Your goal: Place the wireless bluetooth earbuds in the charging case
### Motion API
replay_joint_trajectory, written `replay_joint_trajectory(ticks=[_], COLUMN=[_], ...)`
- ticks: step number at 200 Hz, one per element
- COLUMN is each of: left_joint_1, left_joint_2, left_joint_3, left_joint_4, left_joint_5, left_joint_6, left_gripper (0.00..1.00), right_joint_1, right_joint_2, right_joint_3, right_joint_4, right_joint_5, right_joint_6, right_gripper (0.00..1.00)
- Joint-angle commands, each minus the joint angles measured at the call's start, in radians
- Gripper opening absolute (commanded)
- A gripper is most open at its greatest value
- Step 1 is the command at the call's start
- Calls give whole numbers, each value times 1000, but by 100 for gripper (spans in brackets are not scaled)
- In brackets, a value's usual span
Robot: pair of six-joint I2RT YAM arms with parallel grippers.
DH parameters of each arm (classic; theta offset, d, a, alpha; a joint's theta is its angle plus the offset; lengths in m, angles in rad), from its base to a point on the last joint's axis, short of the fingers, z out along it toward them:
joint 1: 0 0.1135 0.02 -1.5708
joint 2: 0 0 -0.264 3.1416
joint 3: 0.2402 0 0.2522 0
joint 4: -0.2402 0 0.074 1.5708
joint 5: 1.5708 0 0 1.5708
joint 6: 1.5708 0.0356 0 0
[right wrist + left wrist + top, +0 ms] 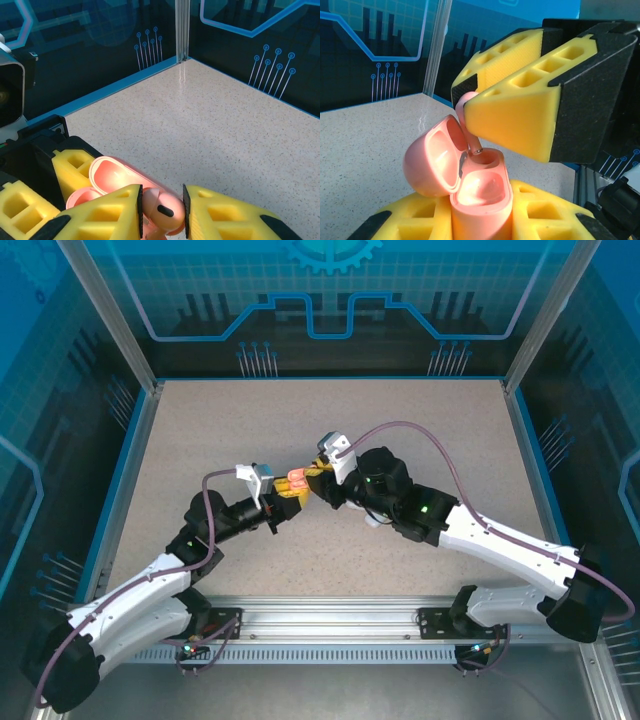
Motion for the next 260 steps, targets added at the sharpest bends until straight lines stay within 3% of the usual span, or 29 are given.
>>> replay_joint_trajectory(ticks=[1,74,128,166,205,222,237,260], left_joint_1=[-10,-9,-10,-9,-9,-10,-9,-9], left_joint_2=[-17,-18,-16,-11,-9,-12,-18,-40], left_joint_3=[13,13,11,7,1,-1,-2,-10], left_joint_4=[37,33,30,37,48,50,51,49], left_joint_5=[8,0,-1,0,1,2,2,-1], left_joint_6=[-6,3,8,15,22,25,30,43], left_gripper=[0,0,0,0,0,0,0,0], right_joint_1=[14,15,15,-4,-34,-46,-58,-107], right_joint_2=[-2,-10,-23,-55,-96,-116,-134,-141], right_joint_3=[28,14,22,66,120,123,113,99], right_joint_4=[-11,-54,-51,-88,-140,-155,-167,-219], right_joint_5=[4,5,-63,-68,-68,-55,-39,-31], right_joint_6=[-16,-14,7,72,123,124,112,142], right_gripper=[27,27,35,60,68,79,99,100])
